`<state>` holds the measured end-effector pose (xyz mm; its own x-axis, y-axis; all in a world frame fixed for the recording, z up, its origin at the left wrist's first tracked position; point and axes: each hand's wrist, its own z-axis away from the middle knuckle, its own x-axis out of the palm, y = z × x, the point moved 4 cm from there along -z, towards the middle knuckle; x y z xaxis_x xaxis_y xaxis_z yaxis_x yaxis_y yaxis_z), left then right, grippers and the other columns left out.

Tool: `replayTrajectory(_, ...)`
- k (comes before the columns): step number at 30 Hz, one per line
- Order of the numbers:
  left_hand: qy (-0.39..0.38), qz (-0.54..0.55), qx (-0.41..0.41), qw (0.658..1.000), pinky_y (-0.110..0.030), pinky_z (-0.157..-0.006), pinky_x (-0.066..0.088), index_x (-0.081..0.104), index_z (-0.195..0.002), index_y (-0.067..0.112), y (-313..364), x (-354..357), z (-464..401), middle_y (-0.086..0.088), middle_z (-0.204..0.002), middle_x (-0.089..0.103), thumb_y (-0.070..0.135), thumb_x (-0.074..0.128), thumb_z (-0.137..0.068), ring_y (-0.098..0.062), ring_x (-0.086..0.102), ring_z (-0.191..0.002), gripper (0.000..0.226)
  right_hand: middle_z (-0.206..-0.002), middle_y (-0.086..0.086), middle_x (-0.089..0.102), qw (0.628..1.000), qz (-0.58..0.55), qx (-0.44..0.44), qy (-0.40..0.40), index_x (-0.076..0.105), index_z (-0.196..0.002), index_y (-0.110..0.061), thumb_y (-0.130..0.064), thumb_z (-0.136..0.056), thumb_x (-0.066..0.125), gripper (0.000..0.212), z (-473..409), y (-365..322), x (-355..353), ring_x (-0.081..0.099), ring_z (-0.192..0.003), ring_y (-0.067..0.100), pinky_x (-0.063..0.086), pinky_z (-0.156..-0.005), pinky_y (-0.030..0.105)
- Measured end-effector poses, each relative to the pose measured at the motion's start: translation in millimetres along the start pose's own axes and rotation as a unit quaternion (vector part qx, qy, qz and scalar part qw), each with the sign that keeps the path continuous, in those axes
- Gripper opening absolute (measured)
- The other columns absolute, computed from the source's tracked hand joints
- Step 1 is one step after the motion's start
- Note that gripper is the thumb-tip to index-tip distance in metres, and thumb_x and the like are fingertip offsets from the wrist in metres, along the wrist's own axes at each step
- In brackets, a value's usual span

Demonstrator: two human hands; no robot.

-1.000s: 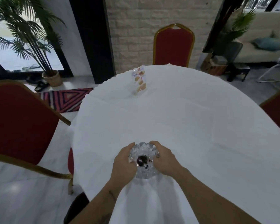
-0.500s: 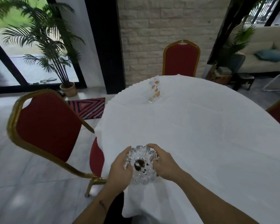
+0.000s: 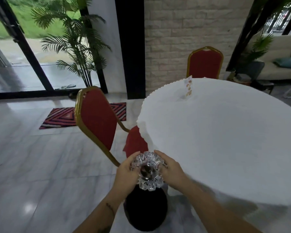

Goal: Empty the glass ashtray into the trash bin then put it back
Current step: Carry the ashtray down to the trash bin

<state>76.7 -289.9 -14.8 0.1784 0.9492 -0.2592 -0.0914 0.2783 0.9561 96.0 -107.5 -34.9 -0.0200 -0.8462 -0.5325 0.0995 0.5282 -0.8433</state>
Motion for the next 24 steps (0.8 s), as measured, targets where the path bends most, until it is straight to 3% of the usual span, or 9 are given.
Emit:
replayTrajectory(2, 0.006, 0.002, 0.0, 1.0, -0.006, -0.082, 0.053, 0.063, -0.131, 0.024, -8.7, -16.0, 7.6, 0.022, -0.109, 0.068, -0.002, 0.056, -0.093, 0.017, 0.064, -0.096, 0.047, -0.144, -0.006, 0.054, 1.0, -0.002, -0.012, 0.007, 0.05, -0.143, -0.03, 0.002, -0.094, 0.051, 0.058, 2.8, -5.1, 20.1, 0.05, -0.127, 0.005, 0.038, -0.113, 0.03)
replayTrajectory(5, 0.013, 0.012, -0.017, 1.0, -0.032, -0.098, 0.057, 0.064, -0.132, 0.025, -28.3, -31.8, 13.9, 0.011, -0.117, 0.072, 0.002, 0.059, -0.093, -0.002, 0.07, -0.105, 0.046, -0.145, -0.005, 0.054, 1.0, -0.014, -0.013, 0.003, 0.05, -0.143, -0.03, -0.004, -0.096, 0.052, 0.054, 6.2, -7.1, 44.0, 0.048, -0.132, 0.004, 0.037, -0.114, 0.028)
replayTrajectory(7, 0.022, 0.008, -0.026, 0.999, -0.041, -0.102, 0.055, 0.065, -0.132, 0.025, -40.5, -37.9, 14.9, 0.008, -0.123, 0.071, 0.007, 0.061, -0.093, -0.009, 0.068, -0.112, 0.043, -0.147, -0.006, 0.053, 1.0, -0.012, -0.001, -0.007, 0.047, -0.145, -0.028, -0.008, -0.097, 0.05, 0.052, 8.3, -4.8, 53.7, 0.047, -0.133, 0.004, 0.035, -0.115, 0.025)
replayTrajectory(11, 0.025, -0.01, -0.033, 0.999, -0.038, -0.105, 0.053, 0.067, -0.129, 0.026, -65.2, -35.0, 12.2, 0.009, -0.124, 0.071, 0.004, 0.06, -0.093, -0.004, 0.066, -0.113, 0.043, -0.147, -0.008, 0.051, 0.999, 0.004, 0.026, -0.03, 0.044, -0.148, -0.028, -0.005, -0.095, 0.051, 0.058, 9.2, 14.8, 71.5, 0.045, -0.129, 0.0, 0.031, -0.108, 0.014)
replayTrajectory(15, 0.03, -0.008, -0.02, 0.999, -0.029, -0.097, 0.054, 0.067, -0.11, 0.044, -101.3, -20.6, 1.3, 0.021, -0.107, 0.073, 0.003, 0.058, -0.092, 0.002, 0.068, -0.104, 0.045, -0.142, -0.005, 0.057, 0.999, 0.017, 0.046, -0.021, 0.04, -0.146, -0.04, -0.013, -0.093, 0.052, 0.061, -0.5, 54.8, 93.7, 0.052, -0.129, 0.012, 0.04, -0.112, 0.031)
replayTrajectory(19, 0.043, -0.017, -0.006, 0.999, -0.032, -0.099, 0.056, 0.068, -0.116, 0.033, -162.2, 2.5, -17.3, 0.015, -0.112, 0.073, 0.0, 0.058, -0.093, -0.001, 0.068, -0.106, 0.041, -0.14, -0.002, 0.058, 0.998, -0.006, 0.058, -0.016, 0.036, -0.146, -0.043, -0.005, -0.091, 0.053, 0.069, -11.7, 108.6, 126.5, 0.055, -0.127, 0.015, 0.043, -0.11, 0.037)
replayTrajectory(21, 0.052, -0.03, 0.006, 0.998, -0.035, -0.102, 0.054, 0.066, -0.123, 0.025, -190.6, 13.8, -30.3, 0.009, -0.118, 0.072, -0.002, 0.057, -0.093, -0.004, 0.067, -0.11, 0.041, -0.143, -0.003, 0.055, 0.998, -0.011, 0.056, -0.014, 0.038, -0.149, -0.037, 0.002, -0.092, 0.052, 0.07, -20.4, 134.3, 139.4, 0.051, -0.128, 0.011, 0.039, -0.11, 0.024)
replayTrajectory(23, 0.056, -0.04, 0.025, 0.997, -0.035, -0.104, 0.053, 0.065, -0.126, 0.025, -220.3, 26.5, -41.3, 0.01, -0.122, 0.071, -0.002, 0.056, -0.093, -0.005, 0.065, -0.115, 0.043, -0.139, -0.007, 0.054, 0.998, -0.012, 0.055, -0.014, 0.039, -0.151, -0.029, 0.006, -0.093, 0.05, 0.068, -29.4, 163.1, 152.4, 0.048, -0.121, 0.003, 0.031, -0.096, -0.002)
replayTrajectory(24, 0.057, -0.044, 0.034, 0.997, -0.034, -0.104, 0.053, 0.065, -0.126, 0.025, -235.9, 32.8, -47.4, 0.011, -0.122, 0.07, -0.003, 0.055, -0.093, -0.003, 0.064, -0.115, 0.044, -0.135, -0.009, 0.054, 0.998, -0.014, 0.052, -0.011, 0.039, -0.15, -0.028, 0.006, -0.094, 0.049, 0.067, -35.9, 179.1, 159.1, 0.049, -0.118, 0.002, 0.029, -0.09, -0.006)
